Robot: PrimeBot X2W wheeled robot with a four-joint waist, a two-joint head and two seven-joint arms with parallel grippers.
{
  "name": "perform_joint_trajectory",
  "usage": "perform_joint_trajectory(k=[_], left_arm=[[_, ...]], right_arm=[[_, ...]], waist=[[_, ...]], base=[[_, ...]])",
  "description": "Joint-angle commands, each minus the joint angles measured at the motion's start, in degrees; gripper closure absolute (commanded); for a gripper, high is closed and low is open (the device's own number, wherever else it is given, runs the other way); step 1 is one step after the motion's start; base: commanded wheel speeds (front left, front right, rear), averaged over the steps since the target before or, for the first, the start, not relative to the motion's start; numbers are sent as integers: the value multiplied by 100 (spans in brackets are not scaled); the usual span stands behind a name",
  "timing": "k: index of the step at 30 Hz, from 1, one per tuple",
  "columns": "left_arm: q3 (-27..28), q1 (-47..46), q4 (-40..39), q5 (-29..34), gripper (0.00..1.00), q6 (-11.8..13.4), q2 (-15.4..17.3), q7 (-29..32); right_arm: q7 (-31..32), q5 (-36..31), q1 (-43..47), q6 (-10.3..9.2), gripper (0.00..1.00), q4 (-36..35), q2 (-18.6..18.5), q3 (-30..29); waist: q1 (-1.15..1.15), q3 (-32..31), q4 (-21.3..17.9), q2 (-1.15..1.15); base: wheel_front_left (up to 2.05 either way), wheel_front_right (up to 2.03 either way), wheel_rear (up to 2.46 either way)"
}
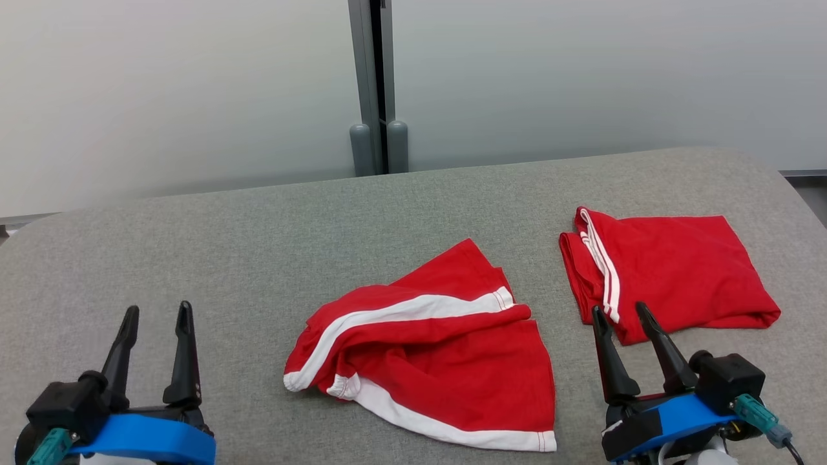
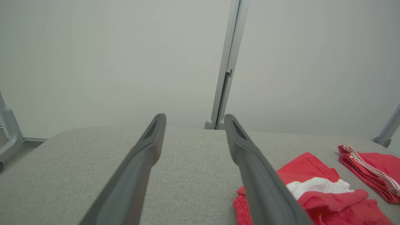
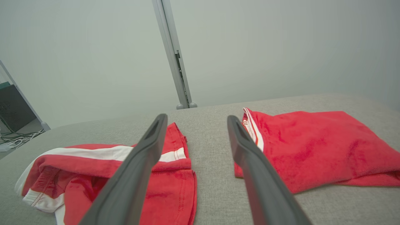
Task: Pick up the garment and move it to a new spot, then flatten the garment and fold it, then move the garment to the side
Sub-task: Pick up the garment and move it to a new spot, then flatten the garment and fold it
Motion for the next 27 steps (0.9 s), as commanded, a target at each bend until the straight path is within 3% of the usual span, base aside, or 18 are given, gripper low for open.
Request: perform_joint_trajectory(k=[1,10,18,21,27], left_arm=[[191,143,14,150,0,-154,-158,-21],[825,299,387,848,0,-914,-807,-22],[1124,244,579,1205,0,-1246,-1056,-22],[997,233,573,1291,0,-1361,-1093,-22],[100,364,332,1063,0,-1479,-765,360]], right_arm=[[-20,-57,112,1,0,-71,11,-26],[-20,-137,94,1,0,-97,23,18],[-20,-88,45,1,0,-38,18,57],[-20,-103,80,1,0,-59,-9,32],[-20,-153,486,1,0,-98,-247,-37]], waist=[[0,-1,15,0],[0,-33,42,0],[0,-44,-37,0],[0,-46,-57,0],[0,-59,-50,0]], base=[[0,0,0],[0,0,0],[0,0,0],[0,0,0],[0,0,0]])
